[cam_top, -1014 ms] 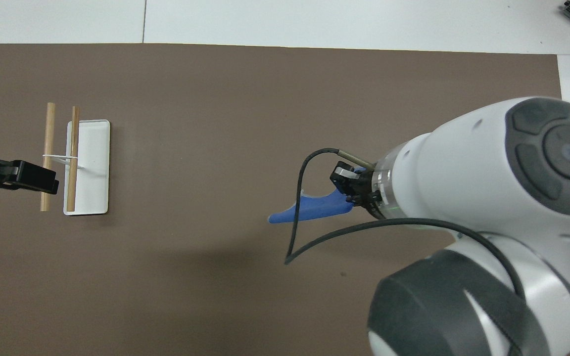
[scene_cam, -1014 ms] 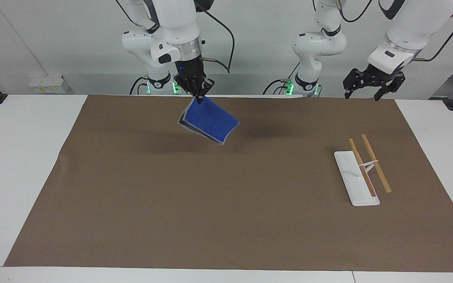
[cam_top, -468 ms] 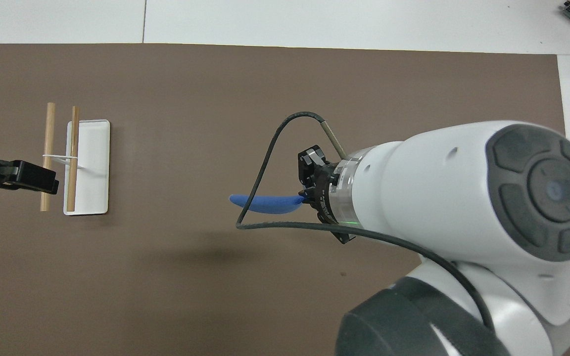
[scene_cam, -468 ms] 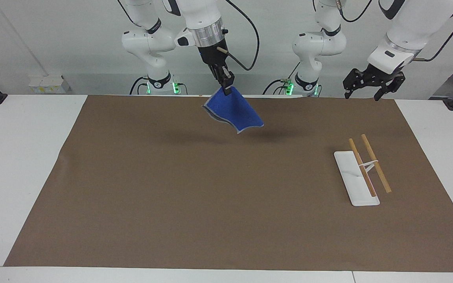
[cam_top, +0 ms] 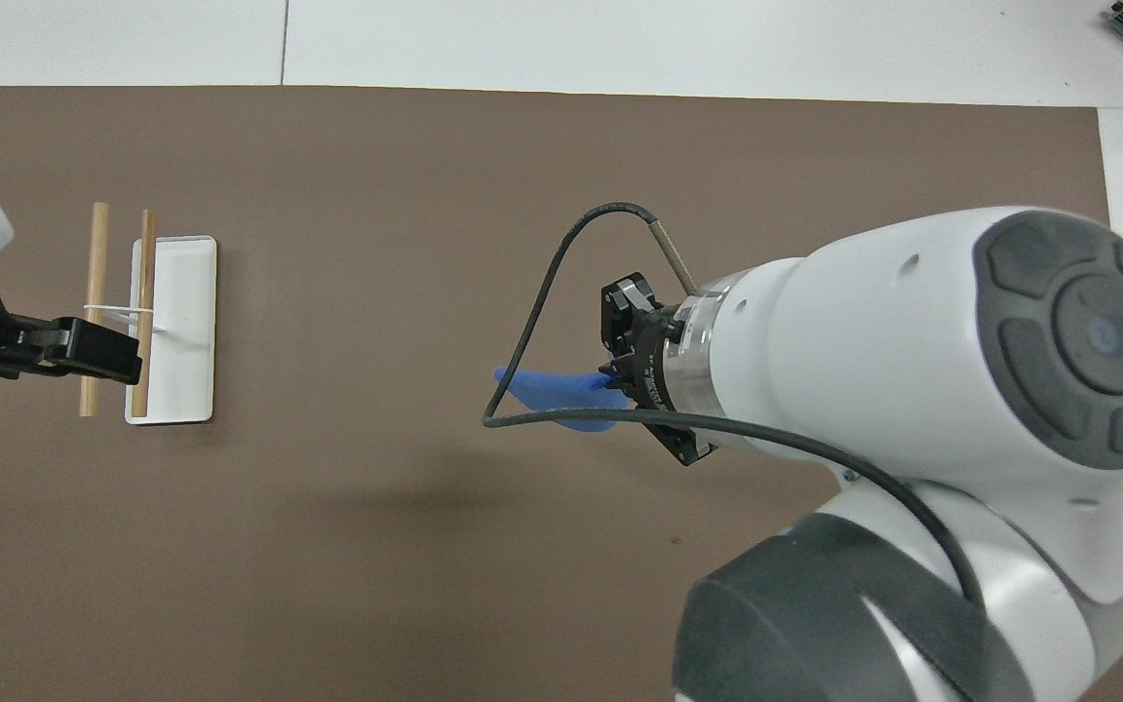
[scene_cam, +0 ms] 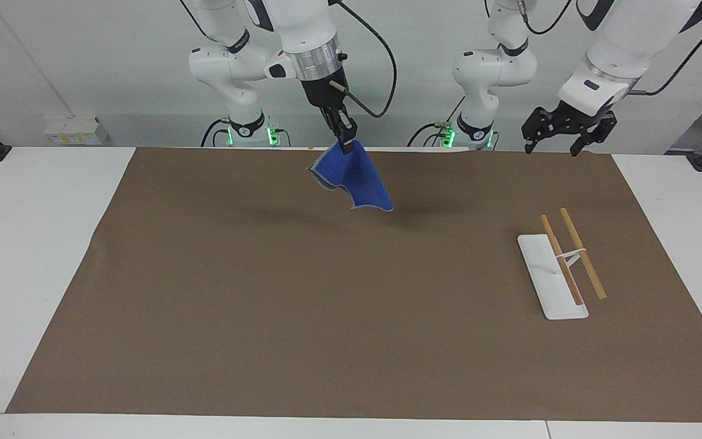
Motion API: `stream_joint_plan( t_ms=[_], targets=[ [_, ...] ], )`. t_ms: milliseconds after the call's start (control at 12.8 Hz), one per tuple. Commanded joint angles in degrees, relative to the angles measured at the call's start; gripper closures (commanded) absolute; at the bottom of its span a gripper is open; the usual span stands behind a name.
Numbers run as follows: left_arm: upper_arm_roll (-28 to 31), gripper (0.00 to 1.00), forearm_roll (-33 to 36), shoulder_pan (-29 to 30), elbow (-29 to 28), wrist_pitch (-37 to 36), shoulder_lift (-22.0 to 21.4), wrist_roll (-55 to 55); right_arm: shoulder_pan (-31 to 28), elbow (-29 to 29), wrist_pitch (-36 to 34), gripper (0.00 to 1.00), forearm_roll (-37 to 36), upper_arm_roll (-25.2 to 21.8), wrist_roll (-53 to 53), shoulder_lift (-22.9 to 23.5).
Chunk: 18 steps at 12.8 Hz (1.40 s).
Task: Right arm passes towel to left arm to hang
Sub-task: 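Carry the towel with the right gripper toward the table center, then hold the towel with the right gripper while the left gripper grasps it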
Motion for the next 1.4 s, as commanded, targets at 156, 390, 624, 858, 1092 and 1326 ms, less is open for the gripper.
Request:
stream_joint_plan(
  t_ms=[156, 390, 624, 858, 1092, 1326],
  targets=[
    [0.2, 0.0, -10.2, -3.2, -5.1, 8.9, -2.8, -31.5, -0.7, 1.0, -0.2, 1.0, 1.3, 0.4, -0.6, 0.5],
    [0.2, 0.0, -16.2, -5.7, -6.0, 15.6, -2.4, -47.9, -0.5, 1.0, -0.5, 1.0, 1.3, 0.5, -0.6, 0.4],
    [0.2, 0.0, -19.7, -9.3, -5.3, 20.3, 0.0, -63.2, 0.2, 0.5, 0.7, 1.0, 2.0, 0.6, -0.4, 0.2],
    [0.1, 0.0, -22.2, -11.5, -5.3, 23.6, 2.6, -77.7, -0.3, -1.0, 4.8, 1.0, 4.2, 0.5, -3.1, 0.0],
    [-0.4, 0.0, -23.9, -14.0, -3.1, 25.2, 7.6, -86.2, -0.7, -1.4, 5.5, 1.0, 6.2, 0.4, -7.6, -0.1],
    [-1.7, 0.0, -25.9, -16.7, -3.9, 26.6, 9.0, -92.2, -1.0, -2.0, 7.2, 1.0, 6.3, 0.4, -7.9, -0.1]
  ],
)
